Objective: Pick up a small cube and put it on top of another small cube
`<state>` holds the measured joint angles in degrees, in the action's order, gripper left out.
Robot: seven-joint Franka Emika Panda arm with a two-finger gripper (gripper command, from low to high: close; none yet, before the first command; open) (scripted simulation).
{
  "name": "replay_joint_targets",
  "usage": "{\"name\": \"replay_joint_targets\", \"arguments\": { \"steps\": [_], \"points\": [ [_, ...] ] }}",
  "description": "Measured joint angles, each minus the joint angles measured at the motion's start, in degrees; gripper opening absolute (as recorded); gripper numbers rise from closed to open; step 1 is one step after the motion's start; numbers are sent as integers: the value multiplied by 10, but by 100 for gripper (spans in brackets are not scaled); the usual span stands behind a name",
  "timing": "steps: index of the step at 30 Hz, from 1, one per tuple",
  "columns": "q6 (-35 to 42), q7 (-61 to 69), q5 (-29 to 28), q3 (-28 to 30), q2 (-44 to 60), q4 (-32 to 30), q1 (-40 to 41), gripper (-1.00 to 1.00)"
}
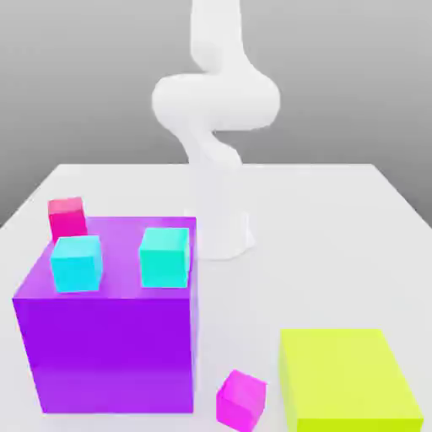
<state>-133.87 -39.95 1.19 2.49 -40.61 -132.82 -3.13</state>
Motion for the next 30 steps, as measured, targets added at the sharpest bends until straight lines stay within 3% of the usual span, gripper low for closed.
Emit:
{"name": "replay_joint_targets", "arguments": {
  "steps": [14,20,26,30],
  "points": [
    [-116,347,89,96,296,-58,-128,0],
    [-167,478,104,94,418,-84,-144,0],
    [-226,562,65,91,531,-108,-140,0],
    [-289,593,91,63,614,-95,-118,0]
  ]
}}
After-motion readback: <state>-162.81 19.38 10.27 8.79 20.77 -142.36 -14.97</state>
